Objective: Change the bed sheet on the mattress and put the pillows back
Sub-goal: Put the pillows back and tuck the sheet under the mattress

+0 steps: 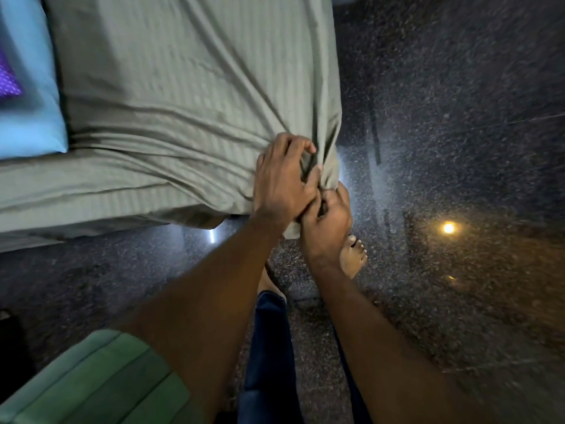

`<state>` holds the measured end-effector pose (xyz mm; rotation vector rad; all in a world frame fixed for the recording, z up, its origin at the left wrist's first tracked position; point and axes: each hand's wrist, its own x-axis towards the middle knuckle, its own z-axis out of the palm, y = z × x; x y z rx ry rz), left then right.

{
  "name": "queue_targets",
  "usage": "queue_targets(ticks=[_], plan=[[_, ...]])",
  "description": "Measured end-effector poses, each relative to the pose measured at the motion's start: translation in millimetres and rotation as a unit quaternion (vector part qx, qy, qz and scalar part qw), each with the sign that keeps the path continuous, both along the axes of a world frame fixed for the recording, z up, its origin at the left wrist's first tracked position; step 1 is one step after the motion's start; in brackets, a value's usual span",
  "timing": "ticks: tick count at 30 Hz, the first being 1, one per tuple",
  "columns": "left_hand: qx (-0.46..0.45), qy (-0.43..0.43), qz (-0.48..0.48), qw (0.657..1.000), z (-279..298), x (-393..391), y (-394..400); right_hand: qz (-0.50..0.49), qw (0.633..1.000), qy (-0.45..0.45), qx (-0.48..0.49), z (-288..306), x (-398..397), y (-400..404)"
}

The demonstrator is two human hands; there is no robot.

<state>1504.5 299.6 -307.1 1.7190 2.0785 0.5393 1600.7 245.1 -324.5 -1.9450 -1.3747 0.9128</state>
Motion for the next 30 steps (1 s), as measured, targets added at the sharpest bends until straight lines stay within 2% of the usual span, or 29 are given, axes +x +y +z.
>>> queue_targets(ticks=[2, 4, 7, 9, 12, 15, 17, 18, 20, 22, 23, 27, 30], plan=[[-0.030, 0.000, -0.001, 1.000, 7.4, 2.6, 17.8, 0.001, 1.000, 0.017, 0.017, 5.5, -3.3, 4.2], [-0.091, 0.017, 0.006, 0.996, 15.7, 4.8, 35.7, 0.043, 0.998, 0.035, 0.015, 10.8, -6.2, 7.1], [-0.179, 0.086, 0.012, 0.980, 21.9, 5.1, 59.9, 0.136, 0.990, -0.013, 0.023, 15.4, -7.2, 4.5], [-0.169, 0.092, 0.041, 0.980, 25.3, 4.5, 69.8, 0.185, 0.980, -0.069, 0.026, 13.9, -4.1, 5.2], [-0.119, 0.036, 0.095, 0.988, 24.3, 3.5, 79.7, 0.264, 0.941, -0.212, -0.013, 6.1, 5.1, 12.9], [-0.097, -0.044, -0.011, 0.994, 14.8, 4.4, 78.8, 0.279, 0.907, -0.312, -0.054, -3.0, 14.8, 25.7], [-0.080, -0.114, -0.078, 0.987, 7.6, 2.9, 73.4, 0.266, 0.899, -0.343, -0.064, -5.1, 17.7, 35.0], [-0.076, -0.113, -0.105, 0.985, 3.1, 1.9, 69.1, 0.261, 0.900, -0.341, -0.071, -5.1, 17.1, 39.2], [-0.061, -0.014, -0.156, 0.986, -3.6, -3.4, 62.0, 0.251, 0.913, -0.307, -0.096, -6.1, 13.1, 44.8], [-0.040, 0.124, -0.193, 0.972, -8.3, -12.3, 58.2, 0.230, 0.930, -0.254, -0.131, -4.7, 7.2, 44.0], [-0.032, 0.161, -0.212, 0.963, -10.1, -16.2, 57.8, 0.212, 0.938, -0.227, -0.153, -3.2, 4.8, 42.6], [-0.009, 0.222, -0.270, 0.937, -10.0, -26.0, 59.9, 0.145, 0.956, -0.157, -0.200, -2.5, 2.4, 20.4], [-0.024, 0.269, -0.271, 0.924, -8.0, -24.4, 63.0, 0.102, 0.963, -0.110, -0.223, -7.6, -4.7, 2.7]])
